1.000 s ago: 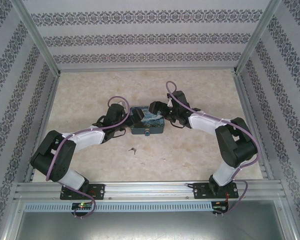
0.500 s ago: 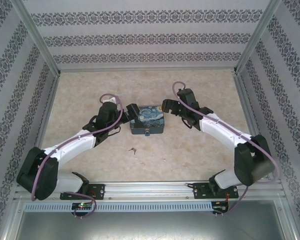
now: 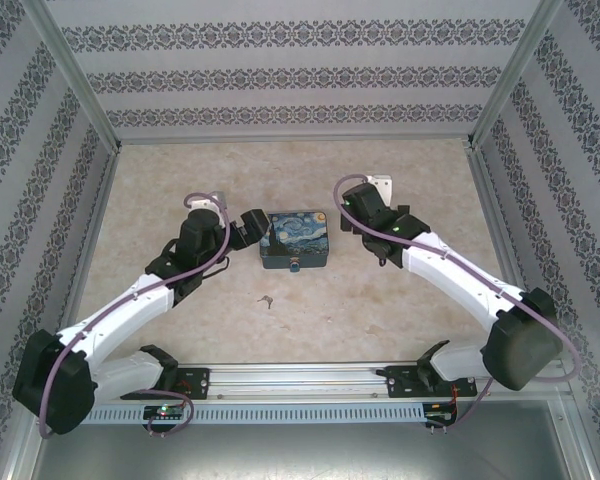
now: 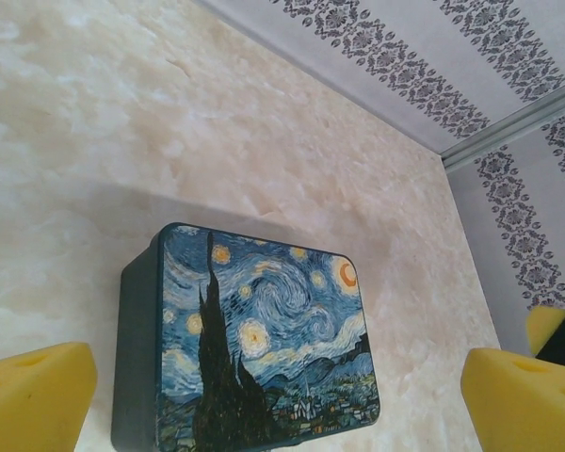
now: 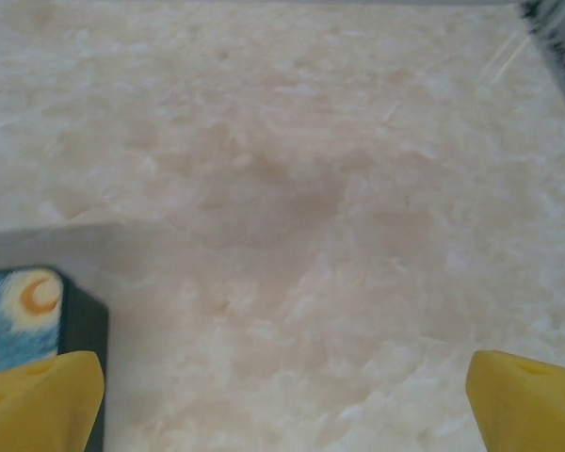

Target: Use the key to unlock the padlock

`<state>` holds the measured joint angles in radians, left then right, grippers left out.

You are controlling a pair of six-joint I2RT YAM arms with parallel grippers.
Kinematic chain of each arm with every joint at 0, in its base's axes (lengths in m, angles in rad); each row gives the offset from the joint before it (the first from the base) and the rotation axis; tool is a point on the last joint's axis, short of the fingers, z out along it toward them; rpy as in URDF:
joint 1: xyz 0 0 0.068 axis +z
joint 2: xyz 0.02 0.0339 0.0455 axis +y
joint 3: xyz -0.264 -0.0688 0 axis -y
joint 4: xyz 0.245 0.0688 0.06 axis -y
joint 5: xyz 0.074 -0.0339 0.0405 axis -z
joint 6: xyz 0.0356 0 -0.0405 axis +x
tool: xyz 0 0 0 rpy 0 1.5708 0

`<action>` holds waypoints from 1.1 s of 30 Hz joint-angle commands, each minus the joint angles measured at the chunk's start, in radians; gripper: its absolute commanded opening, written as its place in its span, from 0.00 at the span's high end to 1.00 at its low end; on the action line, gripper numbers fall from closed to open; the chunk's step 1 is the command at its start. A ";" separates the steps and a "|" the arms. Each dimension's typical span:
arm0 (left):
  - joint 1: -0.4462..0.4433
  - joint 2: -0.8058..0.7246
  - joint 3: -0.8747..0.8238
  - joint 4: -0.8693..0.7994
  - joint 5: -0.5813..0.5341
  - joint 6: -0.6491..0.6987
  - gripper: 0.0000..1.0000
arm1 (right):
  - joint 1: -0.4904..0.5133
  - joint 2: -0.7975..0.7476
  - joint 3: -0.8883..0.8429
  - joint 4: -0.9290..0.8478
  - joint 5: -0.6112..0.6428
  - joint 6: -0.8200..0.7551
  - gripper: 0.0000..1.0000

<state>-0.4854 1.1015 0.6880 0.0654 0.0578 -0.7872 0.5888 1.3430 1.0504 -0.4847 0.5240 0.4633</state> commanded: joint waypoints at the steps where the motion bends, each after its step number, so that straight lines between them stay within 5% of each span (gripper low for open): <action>1: -0.016 -0.052 -0.022 -0.063 -0.031 0.032 0.01 | -0.008 -0.022 -0.031 -0.024 -0.258 -0.009 0.04; 3: -0.015 -0.073 -0.025 -0.094 -0.044 0.035 0.01 | 0.016 -0.029 -0.044 -0.003 -0.403 -0.005 0.13; 7: -0.010 -0.103 -0.010 -0.189 -0.076 0.055 0.01 | 0.130 -0.043 -0.081 0.050 -0.562 -0.008 0.14; 14: 0.047 -0.119 0.020 -0.294 -0.070 0.062 0.01 | 0.294 0.049 -0.105 0.116 -0.674 -0.054 0.19; 25: 0.249 -0.072 0.062 -0.375 0.086 0.027 0.01 | 0.431 0.417 0.110 0.045 -0.621 -0.141 0.30; 33: 0.294 -0.077 0.044 -0.363 0.135 0.013 0.01 | 0.466 0.541 0.211 -0.004 -0.578 -0.180 0.33</action>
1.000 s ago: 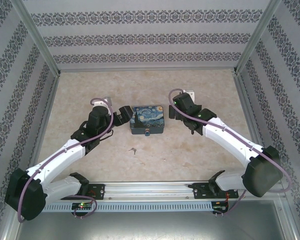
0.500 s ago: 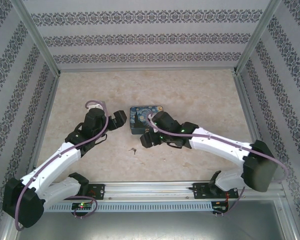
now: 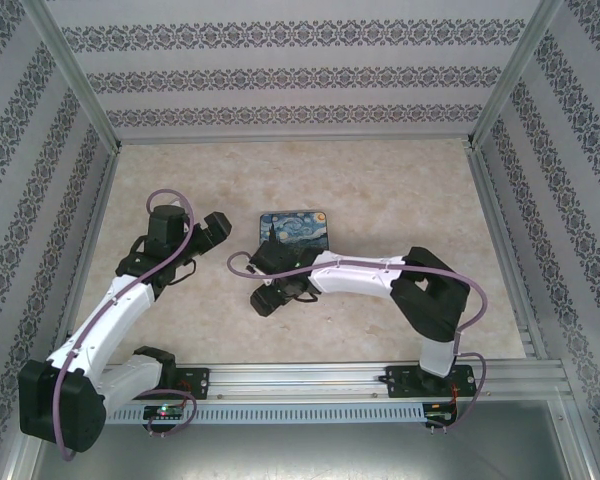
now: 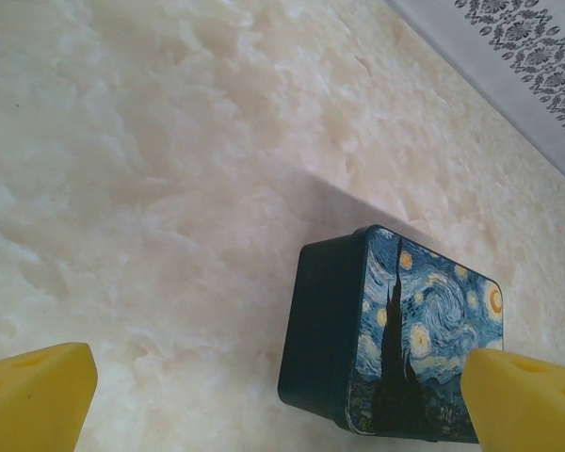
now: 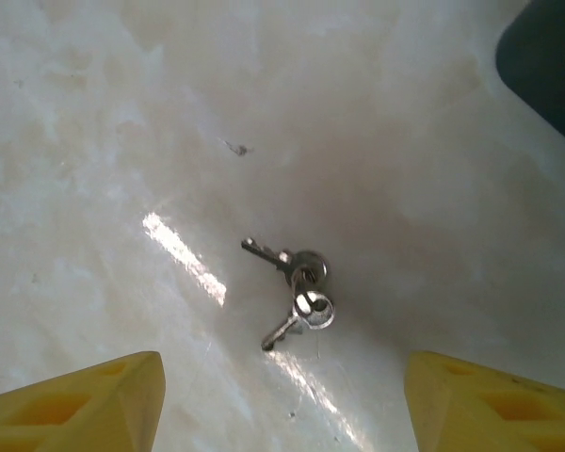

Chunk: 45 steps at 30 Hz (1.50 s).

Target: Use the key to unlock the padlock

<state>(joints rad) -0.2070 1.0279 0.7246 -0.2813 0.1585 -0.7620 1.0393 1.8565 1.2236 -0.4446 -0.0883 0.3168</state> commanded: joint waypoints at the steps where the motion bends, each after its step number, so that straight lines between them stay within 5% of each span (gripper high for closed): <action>1: 0.018 -0.003 0.006 -0.015 0.036 -0.013 0.01 | 0.019 0.038 0.044 -0.048 0.036 -0.039 0.34; 23: 0.054 -0.010 -0.009 0.007 0.058 -0.023 0.01 | 0.041 0.176 0.120 -0.091 0.093 -0.076 0.50; 45: 0.057 -0.016 -0.037 0.027 0.076 -0.035 0.01 | 0.034 0.174 0.098 -0.064 0.097 -0.047 1.00</action>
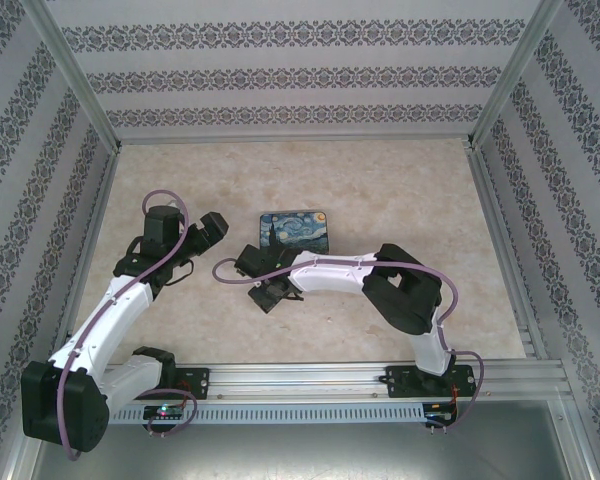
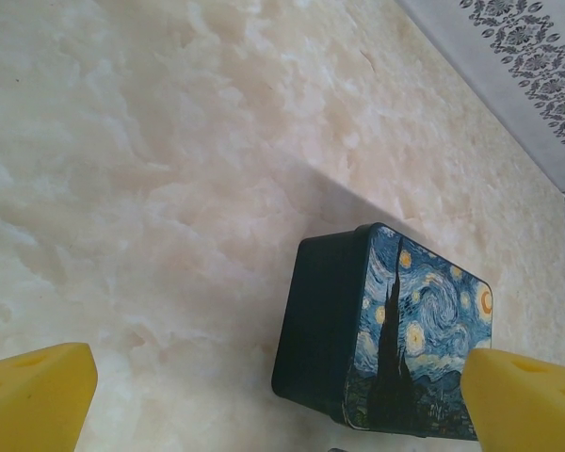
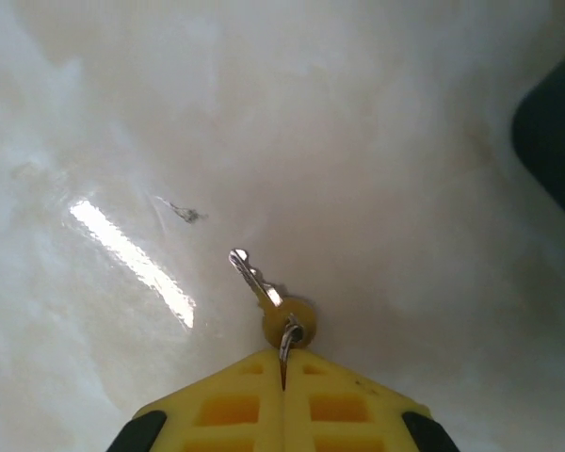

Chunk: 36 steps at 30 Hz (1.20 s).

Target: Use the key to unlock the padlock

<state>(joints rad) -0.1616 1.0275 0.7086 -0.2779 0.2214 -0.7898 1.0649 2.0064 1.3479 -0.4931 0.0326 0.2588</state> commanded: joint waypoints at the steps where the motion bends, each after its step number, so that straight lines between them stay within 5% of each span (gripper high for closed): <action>1: 0.011 -0.017 -0.021 0.023 0.015 -0.007 0.01 | 0.005 0.015 -0.032 -0.010 -0.029 0.015 1.00; 19: 0.011 -0.014 -0.033 0.039 0.038 -0.011 0.01 | -0.028 -0.097 -0.109 0.046 -0.088 0.092 1.00; 36: 0.008 0.024 -0.095 0.192 0.224 -0.145 0.00 | -0.102 -0.349 -0.171 0.050 -0.063 0.189 1.00</action>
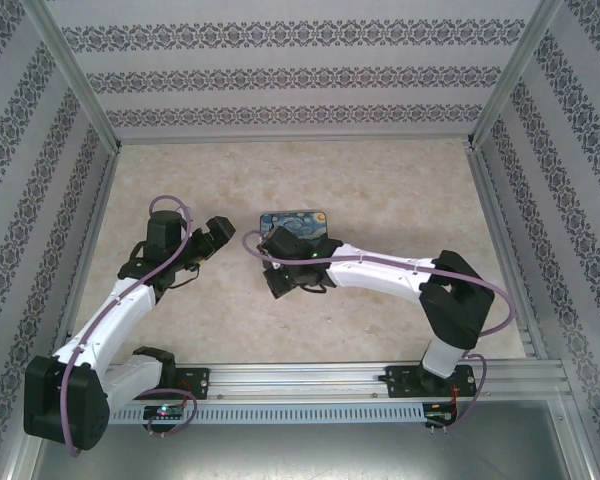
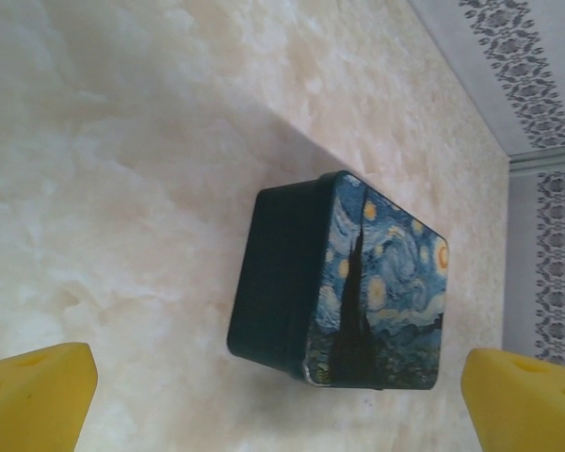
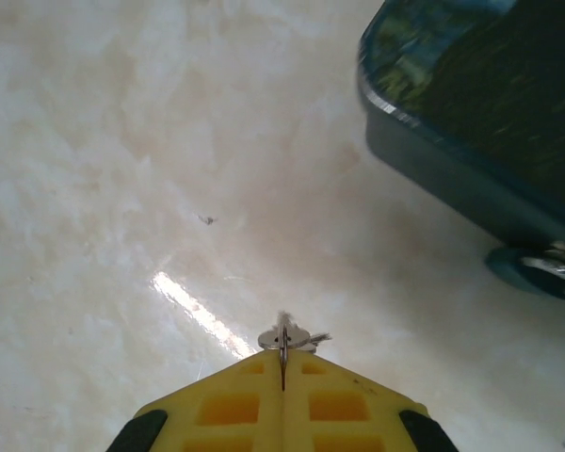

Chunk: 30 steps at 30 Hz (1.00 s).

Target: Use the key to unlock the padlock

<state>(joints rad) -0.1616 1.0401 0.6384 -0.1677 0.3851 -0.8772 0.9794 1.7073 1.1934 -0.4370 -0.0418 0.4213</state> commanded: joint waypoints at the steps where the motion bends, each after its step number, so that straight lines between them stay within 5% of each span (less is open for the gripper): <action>1: 0.008 0.017 -0.031 0.100 0.073 -0.076 0.00 | -0.022 -0.065 -0.018 -0.007 0.014 0.030 1.00; 14: -0.049 0.037 -0.040 0.177 0.088 -0.158 0.00 | -0.104 -0.210 -0.056 -0.021 -0.007 0.044 1.00; 30: -0.211 0.050 -0.052 0.168 -0.019 -0.204 0.00 | -0.026 0.012 -0.232 0.198 -0.067 0.196 1.00</action>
<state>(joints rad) -0.3389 1.0840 0.5888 -0.0208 0.4095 -1.0561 0.9539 1.6688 0.9955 -0.3000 -0.1043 0.5697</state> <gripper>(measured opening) 0.997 0.065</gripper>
